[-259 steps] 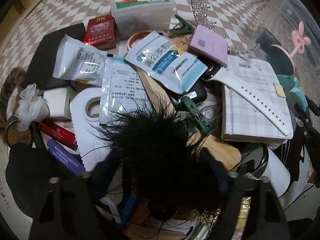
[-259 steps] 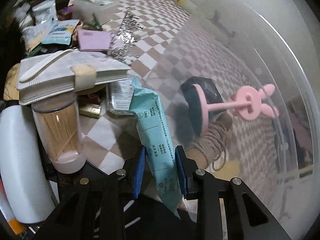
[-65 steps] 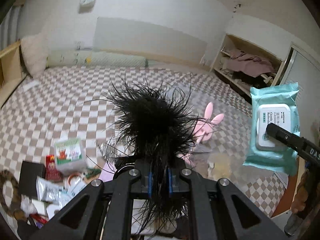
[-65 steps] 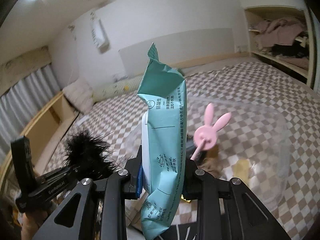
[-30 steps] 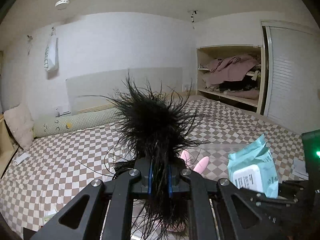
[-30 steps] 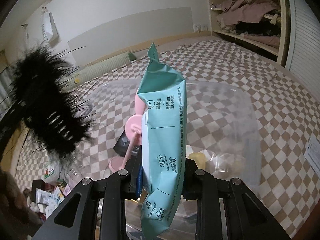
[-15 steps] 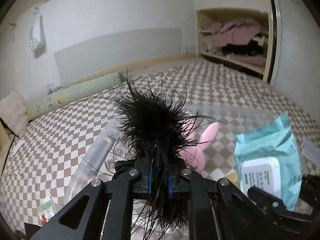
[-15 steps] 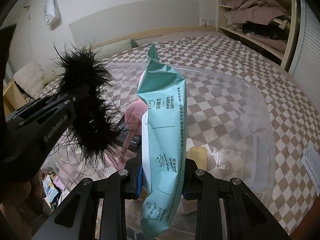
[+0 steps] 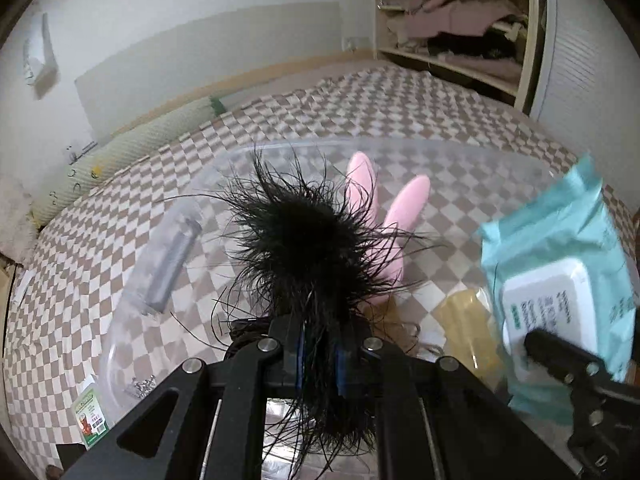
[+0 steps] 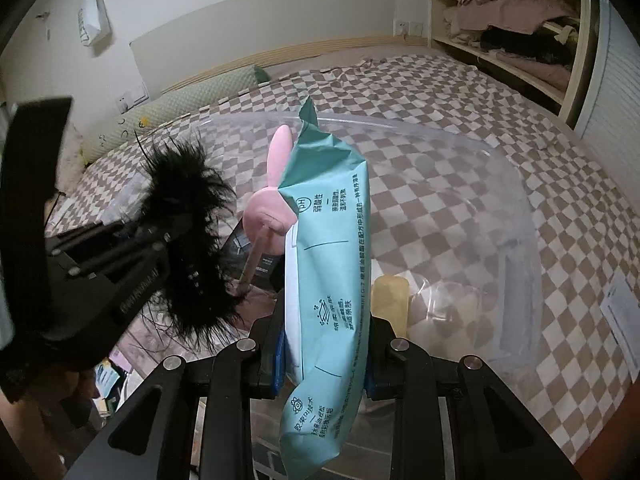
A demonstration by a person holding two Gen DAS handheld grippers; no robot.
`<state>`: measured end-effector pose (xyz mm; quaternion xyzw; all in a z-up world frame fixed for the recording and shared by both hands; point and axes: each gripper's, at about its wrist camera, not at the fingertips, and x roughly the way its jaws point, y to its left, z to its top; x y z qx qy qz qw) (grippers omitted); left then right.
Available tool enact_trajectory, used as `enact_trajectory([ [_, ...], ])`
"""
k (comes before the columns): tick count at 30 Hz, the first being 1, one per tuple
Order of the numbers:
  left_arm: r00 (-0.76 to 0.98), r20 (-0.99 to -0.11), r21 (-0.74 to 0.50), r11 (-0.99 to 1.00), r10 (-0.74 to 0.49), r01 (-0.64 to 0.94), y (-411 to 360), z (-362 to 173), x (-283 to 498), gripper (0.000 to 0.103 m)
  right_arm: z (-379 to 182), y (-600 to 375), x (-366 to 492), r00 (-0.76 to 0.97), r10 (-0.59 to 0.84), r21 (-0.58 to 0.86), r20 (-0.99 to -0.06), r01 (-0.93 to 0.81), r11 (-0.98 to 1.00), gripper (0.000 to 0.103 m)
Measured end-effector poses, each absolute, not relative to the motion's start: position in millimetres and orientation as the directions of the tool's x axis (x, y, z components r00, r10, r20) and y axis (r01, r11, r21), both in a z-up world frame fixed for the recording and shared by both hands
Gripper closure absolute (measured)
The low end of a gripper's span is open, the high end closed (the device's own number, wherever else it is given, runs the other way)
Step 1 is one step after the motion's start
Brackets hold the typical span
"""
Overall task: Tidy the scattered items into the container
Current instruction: 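Carry the teal packet and the black feather tuft over the clear box with both tools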
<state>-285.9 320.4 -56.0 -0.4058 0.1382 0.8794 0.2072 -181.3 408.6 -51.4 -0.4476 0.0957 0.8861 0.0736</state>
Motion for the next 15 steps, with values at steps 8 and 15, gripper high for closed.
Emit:
enact_trajectory([
  [8, -0.534, -0.815, 0.097, -0.856, 0.224, -0.507, 328.1, -72.4, -285.5, 0.092, -49.9, 403.5, -178.9, -0.578, 0.052, 0.097, -0.814, -0.224, -0.970, 0.074],
  [15, -0.498, -0.840, 0.108, -0.834, 0.214, -0.541, 335.0, -81.7, -283.4, 0.092, -53.7, 403.6, -182.1, -0.559, 0.060, 0.086, -0.827, -0.231, -0.969, 0.074],
])
